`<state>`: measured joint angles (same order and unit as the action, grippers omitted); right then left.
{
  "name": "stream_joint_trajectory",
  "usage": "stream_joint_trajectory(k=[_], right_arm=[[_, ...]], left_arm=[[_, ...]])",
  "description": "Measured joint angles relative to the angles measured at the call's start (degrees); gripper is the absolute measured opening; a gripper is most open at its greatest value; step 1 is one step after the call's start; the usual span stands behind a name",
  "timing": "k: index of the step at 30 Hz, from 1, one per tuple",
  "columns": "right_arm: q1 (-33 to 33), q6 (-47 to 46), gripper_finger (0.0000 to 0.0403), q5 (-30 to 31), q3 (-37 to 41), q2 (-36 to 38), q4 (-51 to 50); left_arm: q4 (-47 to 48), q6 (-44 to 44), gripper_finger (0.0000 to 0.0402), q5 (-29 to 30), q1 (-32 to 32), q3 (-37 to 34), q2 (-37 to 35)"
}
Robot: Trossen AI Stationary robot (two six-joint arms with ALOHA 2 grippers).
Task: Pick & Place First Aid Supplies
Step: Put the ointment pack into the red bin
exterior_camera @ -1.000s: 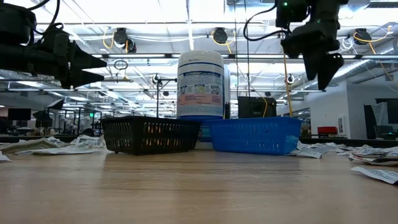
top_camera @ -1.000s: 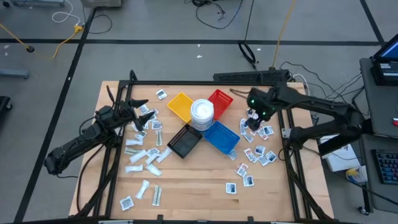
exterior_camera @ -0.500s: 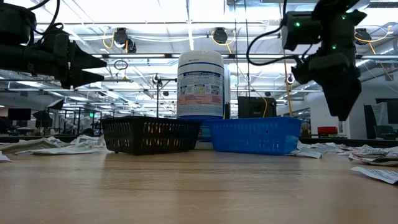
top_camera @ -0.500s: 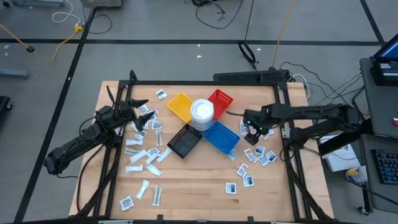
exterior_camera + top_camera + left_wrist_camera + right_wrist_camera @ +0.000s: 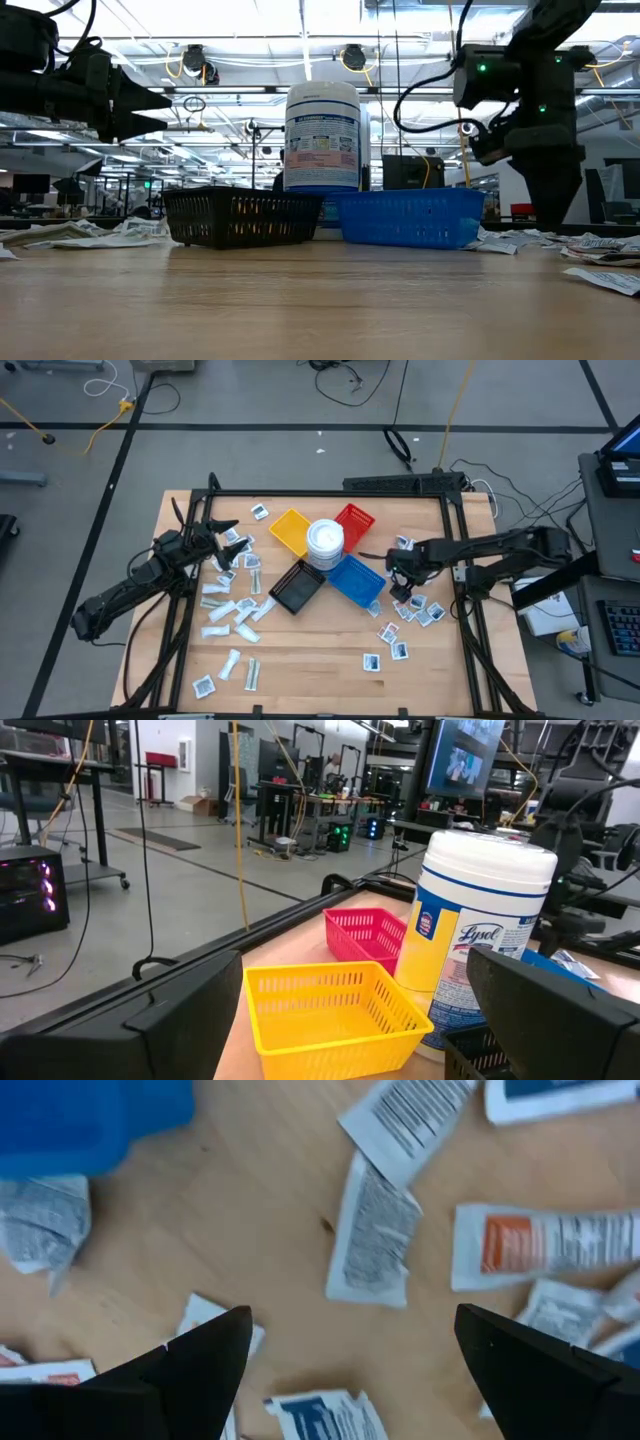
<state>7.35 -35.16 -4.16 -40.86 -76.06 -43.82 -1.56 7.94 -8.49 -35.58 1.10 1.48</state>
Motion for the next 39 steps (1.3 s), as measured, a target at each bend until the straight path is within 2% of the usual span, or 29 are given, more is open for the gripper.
stream_joint_trajectory(k=[10, 13, 32, 39], right_arm=[[0.0, 0.8, 0.0344, -0.3, 0.0, -3.3, 3.4], [0.0, 2.1, 0.0332, -0.3, 0.0, -3.3, 3.9], [0.1, -2.1, 0.016, 0.2, 2.9, -3.0, 5.6], [0.1, -3.0, 0.0081, 1.0, 3.0, -3.1, 5.4]], left_arm=[[0.0, 0.0, 0.0392, 0.0, 0.0, 0.0, 0.0], [0.0, 0.0, 0.0392, 0.0, 0.0, 0.0, 0.0], [0.0, 0.0, 0.0392, 0.0, 0.0, 0.0, 0.0], [0.0, 0.0, 0.0392, 0.0, 0.0, 0.0, 0.0]])
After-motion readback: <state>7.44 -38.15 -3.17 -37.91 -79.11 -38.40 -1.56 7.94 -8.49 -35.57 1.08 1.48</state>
